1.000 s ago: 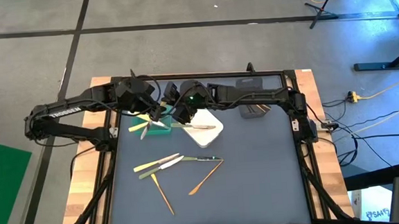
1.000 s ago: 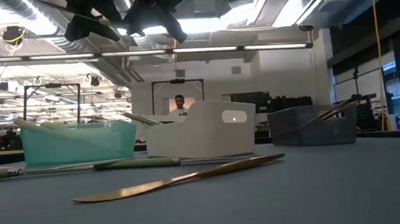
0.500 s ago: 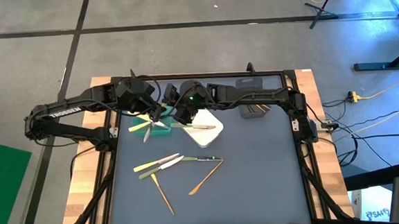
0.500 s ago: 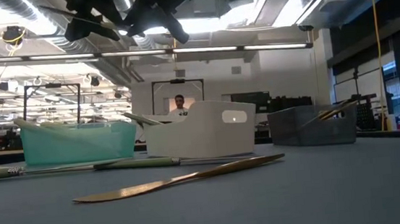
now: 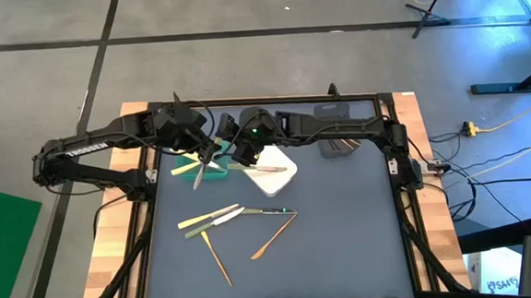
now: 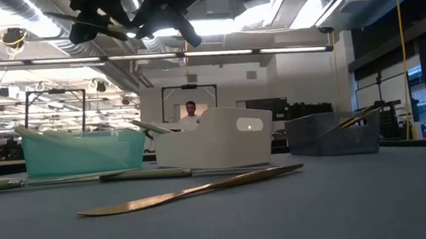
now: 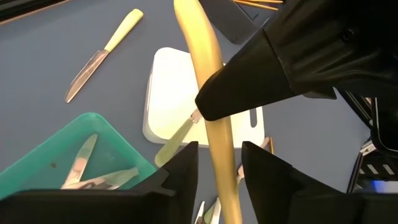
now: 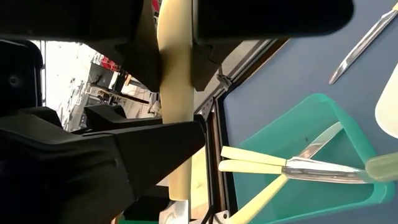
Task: Sort silverware by color (type)
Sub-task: Put the top yellow table knife into the green bin
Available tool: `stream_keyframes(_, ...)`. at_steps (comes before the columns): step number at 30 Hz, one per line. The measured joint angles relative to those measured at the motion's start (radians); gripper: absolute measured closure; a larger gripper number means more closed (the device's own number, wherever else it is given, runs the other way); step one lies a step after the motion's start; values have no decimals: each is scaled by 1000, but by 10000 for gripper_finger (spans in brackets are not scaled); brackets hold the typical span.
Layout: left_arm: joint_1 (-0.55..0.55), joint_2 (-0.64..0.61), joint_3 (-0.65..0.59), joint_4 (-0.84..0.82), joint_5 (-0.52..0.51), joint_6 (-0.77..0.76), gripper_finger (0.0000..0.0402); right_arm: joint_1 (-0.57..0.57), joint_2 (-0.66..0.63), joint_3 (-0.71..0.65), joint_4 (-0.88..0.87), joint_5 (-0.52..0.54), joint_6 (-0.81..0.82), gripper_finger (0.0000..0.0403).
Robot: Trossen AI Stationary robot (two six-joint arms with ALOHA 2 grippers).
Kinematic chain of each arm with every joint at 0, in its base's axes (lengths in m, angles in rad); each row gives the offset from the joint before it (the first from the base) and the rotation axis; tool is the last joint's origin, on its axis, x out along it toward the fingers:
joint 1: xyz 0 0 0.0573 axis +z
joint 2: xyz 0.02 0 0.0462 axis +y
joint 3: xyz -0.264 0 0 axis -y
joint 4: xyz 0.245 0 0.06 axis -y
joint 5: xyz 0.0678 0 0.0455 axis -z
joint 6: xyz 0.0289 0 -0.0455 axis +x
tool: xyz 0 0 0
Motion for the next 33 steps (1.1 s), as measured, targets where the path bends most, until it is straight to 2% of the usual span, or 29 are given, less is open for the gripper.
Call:
stream_keyframes(10, 0, 0, 0, -6, 3, -2, 356, 0, 0, 0, 0, 1, -12, 368)
stream_keyframes(16, 0, 0, 0, -8, 1, -3, 365, 0, 0, 0, 0, 1, -11, 360)
stream_keyframes(21, 0, 0, 0, -5, 2, -4, 365, 0, 0, 0, 1, 0, -10, 329)
stream_keyframes(29, 0, 0, 0, -3, 4, -8, 366, 0, 0, 0, 10, 1, -8, 254)
stream_keyframes(33, 0, 0, 0, -4, 4, -9, 366, 0, 0, 0, 10, 35, -8, 234)
